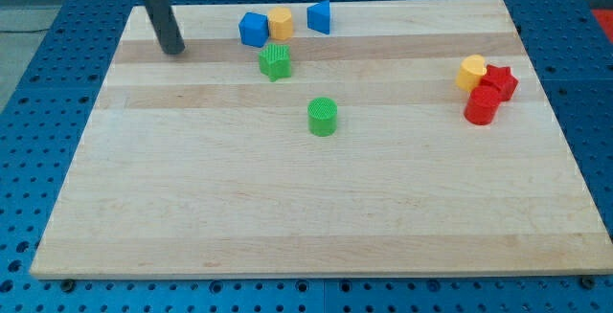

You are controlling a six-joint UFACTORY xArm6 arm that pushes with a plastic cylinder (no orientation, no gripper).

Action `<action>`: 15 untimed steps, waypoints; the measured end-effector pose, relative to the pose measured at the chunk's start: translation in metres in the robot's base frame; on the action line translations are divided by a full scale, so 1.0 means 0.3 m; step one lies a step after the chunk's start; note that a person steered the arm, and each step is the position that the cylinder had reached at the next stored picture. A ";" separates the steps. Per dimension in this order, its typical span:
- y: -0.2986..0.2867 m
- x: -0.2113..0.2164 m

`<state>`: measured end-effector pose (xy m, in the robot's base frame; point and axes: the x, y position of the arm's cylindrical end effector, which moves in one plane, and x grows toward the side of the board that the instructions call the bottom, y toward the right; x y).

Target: Push the yellow hexagon into the group of red blocksred circle

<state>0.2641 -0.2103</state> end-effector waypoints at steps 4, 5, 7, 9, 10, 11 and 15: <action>0.449 -0.190; 0.483 -0.092; 0.678 0.079; 0.822 0.211; 0.715 0.166; 0.651 0.161; 0.980 0.339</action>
<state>0.3659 0.0838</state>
